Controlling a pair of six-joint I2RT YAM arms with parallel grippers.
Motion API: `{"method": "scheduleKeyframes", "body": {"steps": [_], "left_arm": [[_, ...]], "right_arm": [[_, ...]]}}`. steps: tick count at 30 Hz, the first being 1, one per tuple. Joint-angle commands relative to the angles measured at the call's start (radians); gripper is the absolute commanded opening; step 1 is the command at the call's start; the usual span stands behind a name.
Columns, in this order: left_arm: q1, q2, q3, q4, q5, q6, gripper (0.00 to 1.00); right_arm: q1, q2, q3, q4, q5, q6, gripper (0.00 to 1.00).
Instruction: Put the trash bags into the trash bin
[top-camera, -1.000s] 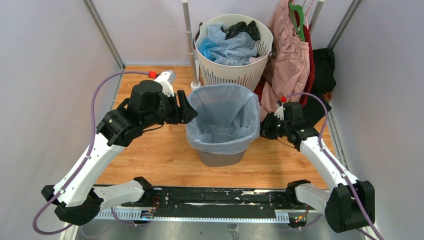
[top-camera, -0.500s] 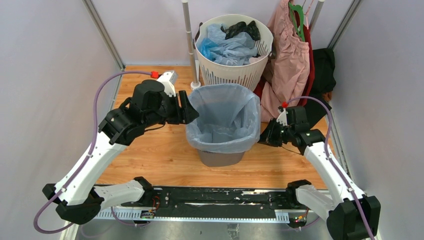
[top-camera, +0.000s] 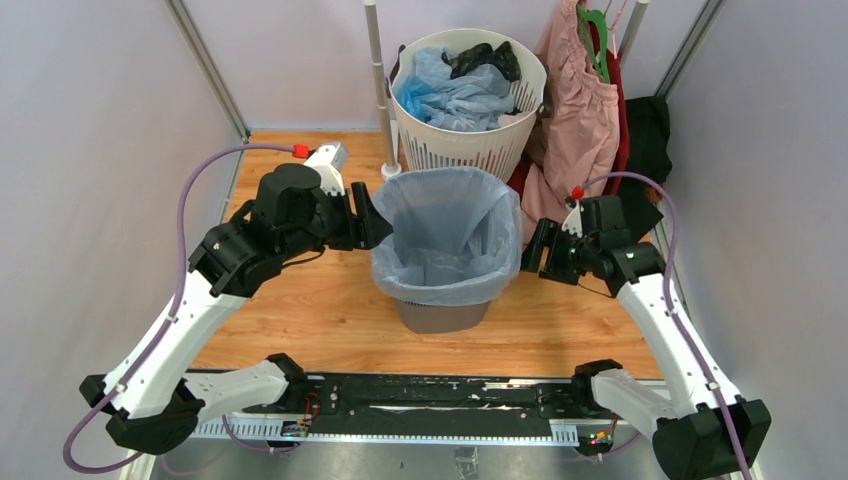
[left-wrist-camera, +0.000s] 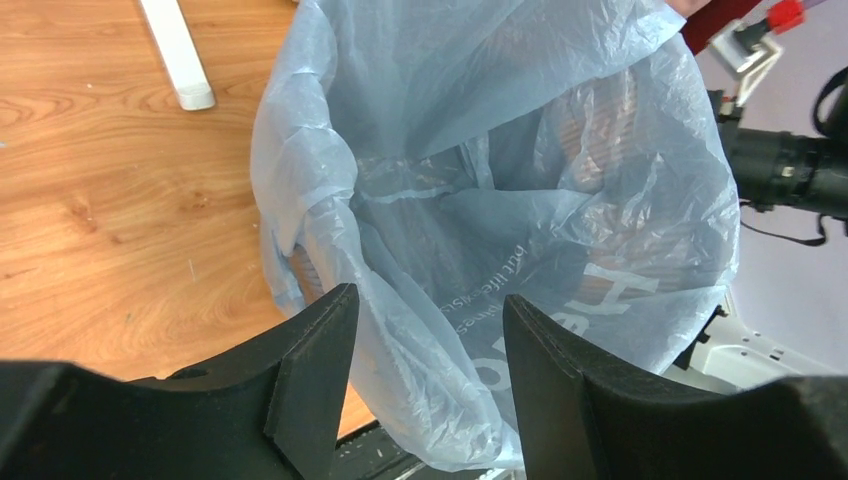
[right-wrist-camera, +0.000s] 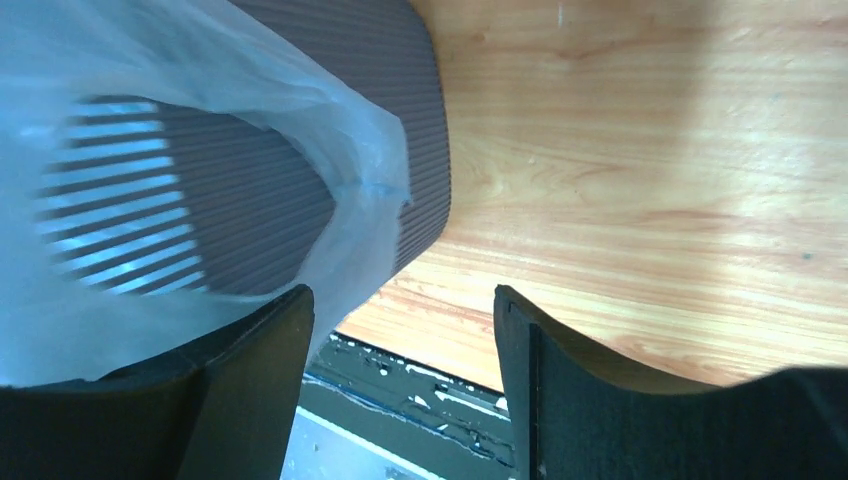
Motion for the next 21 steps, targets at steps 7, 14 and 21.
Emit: {"method": "scheduleKeyframes", "body": {"steps": [7, 14, 21], "left_arm": [[0.006, -0.049, 0.086, -0.059, -0.104, 0.073, 0.74], [0.006, -0.003, 0.204, -0.165, -0.169, 0.126, 0.99], [0.006, 0.053, 0.242, -0.239, -0.201, 0.164, 1.0]], "right_arm": [[0.005, -0.016, 0.366, -0.273, 0.173, -0.148, 0.72], [0.007, 0.085, 0.658, -0.39, 0.033, -0.241, 0.72], [0.054, 0.2, 0.885, -0.538, 0.064, -0.302, 0.68]]}}
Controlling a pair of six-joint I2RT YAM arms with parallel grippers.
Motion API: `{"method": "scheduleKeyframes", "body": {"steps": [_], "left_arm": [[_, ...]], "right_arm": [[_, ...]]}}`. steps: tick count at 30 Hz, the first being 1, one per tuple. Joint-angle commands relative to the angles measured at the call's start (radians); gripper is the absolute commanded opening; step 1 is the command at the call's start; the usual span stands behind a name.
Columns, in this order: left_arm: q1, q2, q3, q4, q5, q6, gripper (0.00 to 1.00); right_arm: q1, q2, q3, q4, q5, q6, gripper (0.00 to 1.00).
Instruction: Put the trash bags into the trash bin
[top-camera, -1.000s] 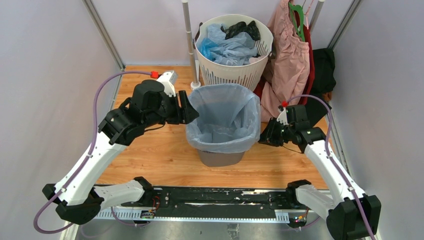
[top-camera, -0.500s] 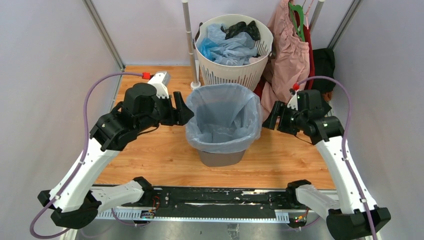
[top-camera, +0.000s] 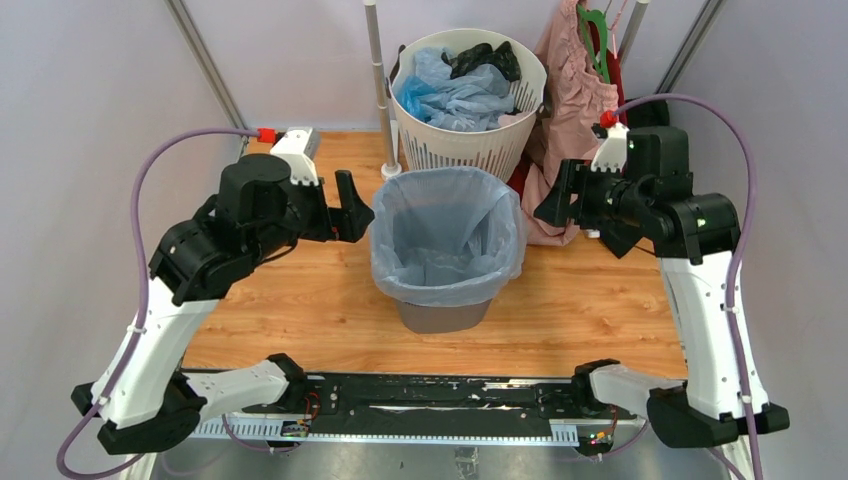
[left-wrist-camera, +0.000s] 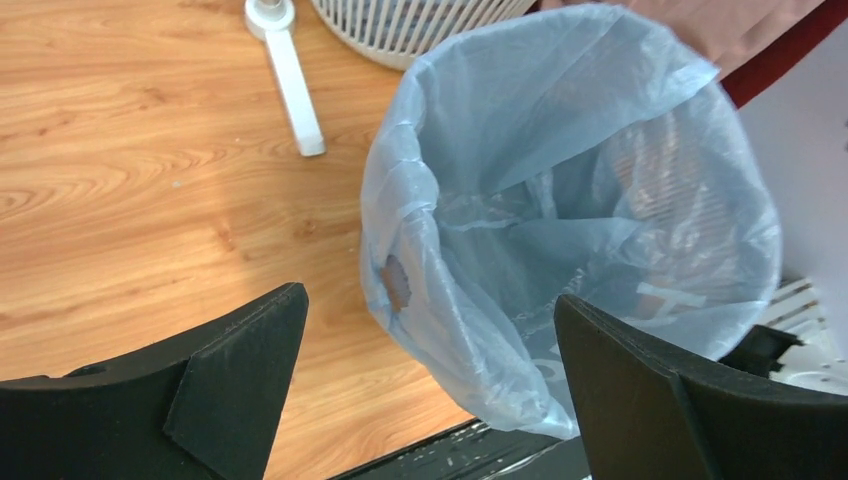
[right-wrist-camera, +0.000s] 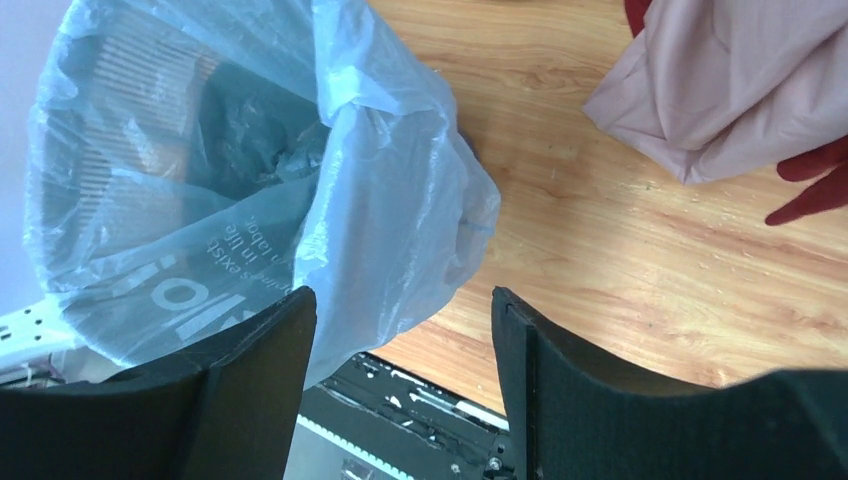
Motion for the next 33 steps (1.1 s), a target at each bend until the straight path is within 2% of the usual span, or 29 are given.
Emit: {"method": "scheduleKeyframes", "body": {"steps": [1, 4, 8, 12, 17, 26, 30, 33], "left_arm": [[0.006, 0.043, 0.01, -0.072, -0.031, 0.047, 1.0], [0.006, 0.057, -0.007, -0.07, -0.036, 0.062, 1.0], [0.006, 0.077, -0.012, -0.07, -0.029, 0.084, 1.0], [0.005, 0.081, -0.018, -0.072, -0.03, 0.096, 1.0], [0.006, 0.072, -0.046, -0.069, -0.035, 0.094, 1.0], [0.006, 0.081, -0.146, 0.001, -0.043, 0.074, 1.0], [0.005, 0.094, -0.222, 0.087, -0.039, 0.055, 0.98], [0.006, 0.116, -0.273, 0.136, -0.021, 0.034, 0.93]], "right_arm": [[0.066, 0.076, 0.145, -0.167, 0.044, -0.066, 0.68], [0.155, 0.147, 0.257, -0.243, 0.2, -0.078, 0.68], [0.263, 0.204, 0.311, -0.247, 0.308, -0.059, 0.68], [0.352, 0.247, 0.28, -0.205, 0.404, -0.033, 0.68], [0.385, 0.25, 0.198, -0.138, 0.495, 0.016, 0.69], [0.389, 0.204, 0.011, 0.027, 0.478, 0.142, 0.68], [0.408, 0.215, -0.025, 0.041, 0.499, 0.167, 0.63], [0.431, 0.221, -0.041, 0.055, 0.512, 0.187, 0.59]]}}
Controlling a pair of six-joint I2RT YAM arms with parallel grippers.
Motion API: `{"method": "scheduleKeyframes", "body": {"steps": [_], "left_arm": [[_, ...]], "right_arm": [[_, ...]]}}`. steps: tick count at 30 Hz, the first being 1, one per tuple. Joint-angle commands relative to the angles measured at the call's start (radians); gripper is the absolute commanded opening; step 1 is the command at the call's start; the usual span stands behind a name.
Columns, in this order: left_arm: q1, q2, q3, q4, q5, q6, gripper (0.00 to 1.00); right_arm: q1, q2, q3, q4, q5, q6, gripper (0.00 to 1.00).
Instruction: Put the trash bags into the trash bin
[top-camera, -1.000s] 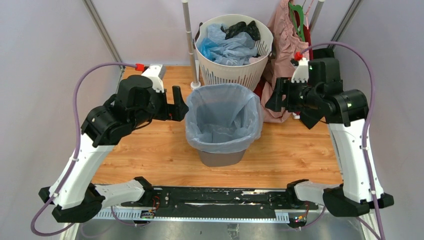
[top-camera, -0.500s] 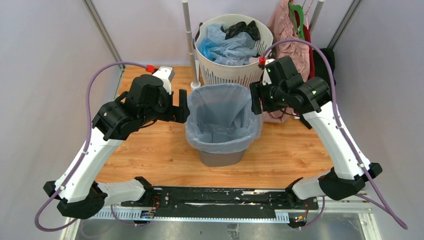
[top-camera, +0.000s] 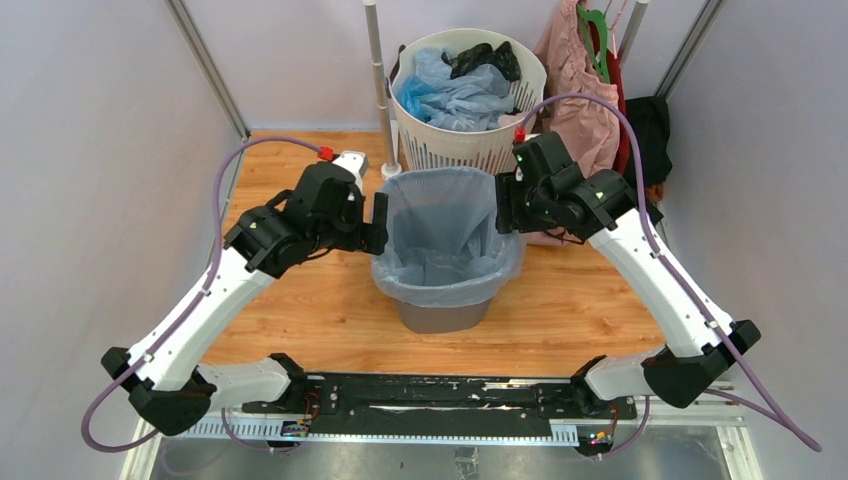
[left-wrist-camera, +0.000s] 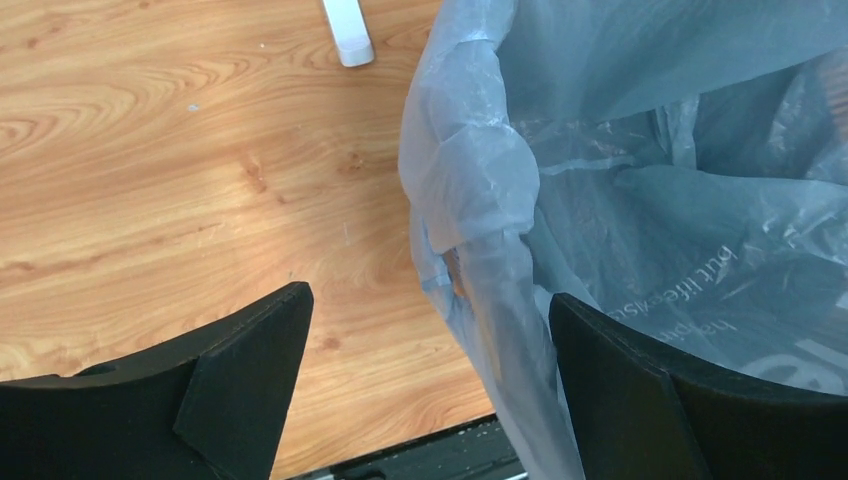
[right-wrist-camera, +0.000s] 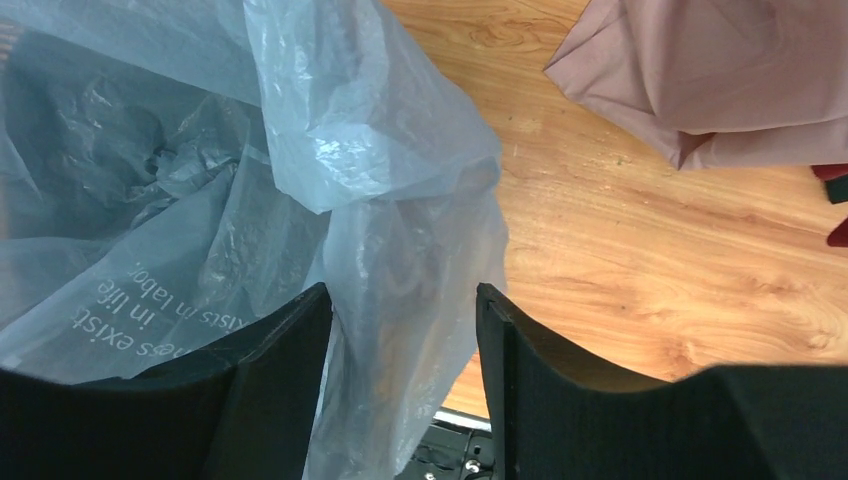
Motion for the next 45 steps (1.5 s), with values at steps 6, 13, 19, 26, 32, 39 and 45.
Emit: {"method": "scheduleKeyframes", "body": {"steps": [6, 13, 19, 26, 32, 39, 45], "left_arm": [[0.005, 0.079, -0.077, 0.153, 0.055, -0.051, 0.83], [0.005, 0.101, -0.089, 0.182, 0.045, -0.055, 0.79], [0.005, 0.118, -0.114, 0.201, 0.049, -0.053, 0.57], [0.005, 0.147, -0.082, 0.212, 0.077, -0.043, 0.28], [0.005, 0.192, -0.016, 0.212, 0.066, -0.022, 0.23], [0.025, 0.261, 0.018, 0.272, 0.062, 0.006, 0.22], [0.049, 0.35, 0.082, 0.295, 0.066, 0.041, 0.23]], "right_arm": [[0.093, 0.023, -0.027, 0.022, 0.091, 0.093, 0.55], [0.126, 0.044, -0.065, 0.023, 0.113, 0.125, 0.38], [0.127, 0.051, -0.092, 0.047, 0.112, 0.126, 0.0], [0.125, 0.069, -0.054, 0.055, 0.114, 0.123, 0.0], [0.115, 0.1, 0.005, 0.06, 0.149, 0.104, 0.0], [0.045, 0.145, 0.046, 0.118, 0.107, 0.063, 0.0], [-0.02, 0.198, 0.108, 0.135, 0.076, 0.029, 0.0]]}}
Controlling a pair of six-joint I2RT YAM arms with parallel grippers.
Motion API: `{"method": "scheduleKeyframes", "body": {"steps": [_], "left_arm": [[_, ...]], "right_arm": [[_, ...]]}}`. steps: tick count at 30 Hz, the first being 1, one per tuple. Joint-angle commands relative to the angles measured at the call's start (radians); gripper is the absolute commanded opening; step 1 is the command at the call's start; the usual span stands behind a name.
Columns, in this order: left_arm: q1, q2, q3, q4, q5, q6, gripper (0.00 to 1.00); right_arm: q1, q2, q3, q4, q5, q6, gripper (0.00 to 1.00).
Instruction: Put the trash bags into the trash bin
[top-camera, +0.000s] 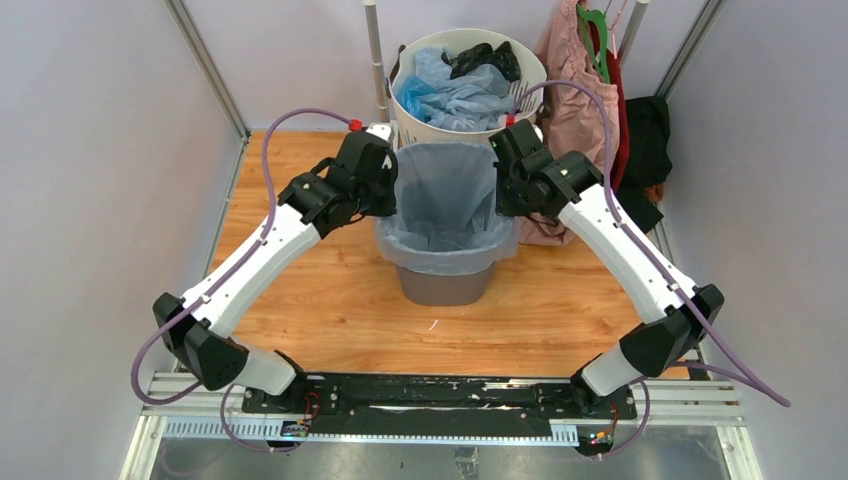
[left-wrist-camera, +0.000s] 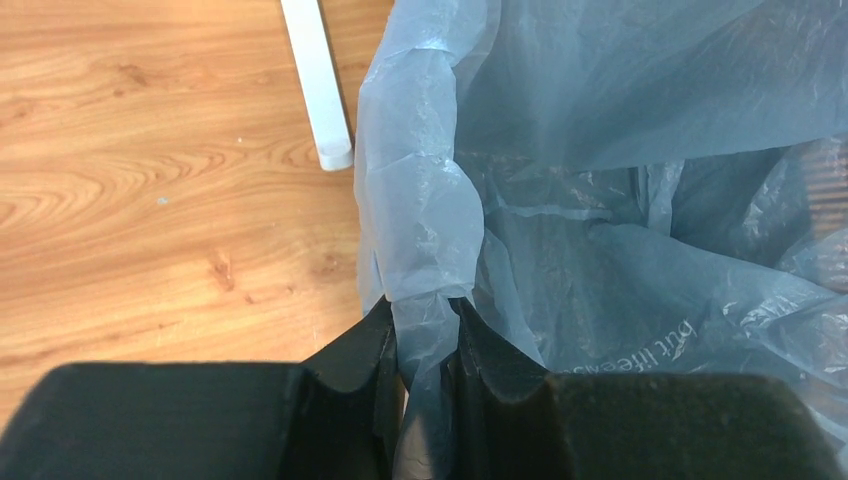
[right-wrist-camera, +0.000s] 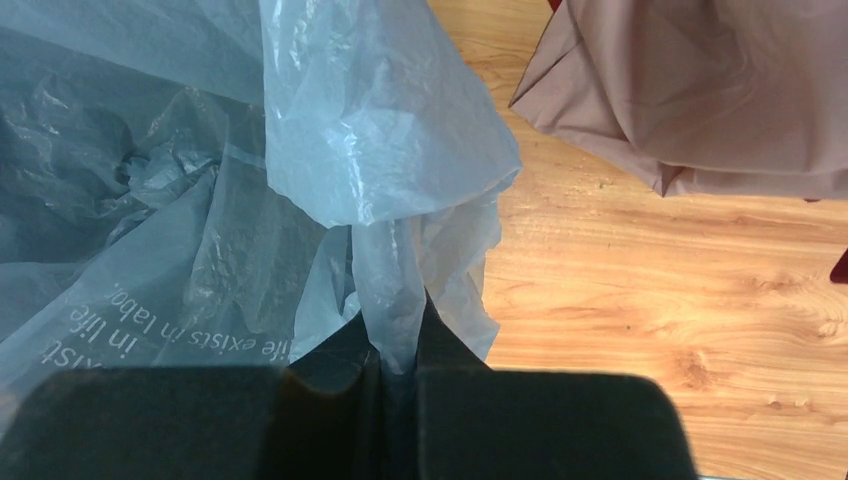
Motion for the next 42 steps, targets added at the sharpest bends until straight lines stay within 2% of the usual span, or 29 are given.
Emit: {"method": "scheduleKeyframes", "body": {"steps": [1, 9, 20, 33, 42], "left_arm": [[0.006, 0.101, 0.038, 0.082, 0.049, 0.069, 0.23], [0.018, 0.199, 0.142, 0.078, 0.071, 0.094, 0.26], [0.033, 0.233, 0.19, 0.05, 0.086, 0.099, 0.26], [0.033, 0.078, 0.04, 0.015, 0.198, 0.004, 0.25], [0.031, -0.002, 0.035, -0.037, 0.266, -0.02, 0.25]], "right_arm": [[-0.037, 0.046, 0.06, 0.094, -0.053, -0.081, 0.0], [-0.09, 0.069, 0.059, 0.119, -0.085, -0.095, 0.0], [-0.121, 0.078, 0.056, 0.133, -0.137, -0.114, 0.0], [-0.084, -0.018, -0.008, 0.075, -0.187, -0.066, 0.0], [-0.015, -0.076, 0.007, -0.003, -0.142, -0.018, 0.0]]}}
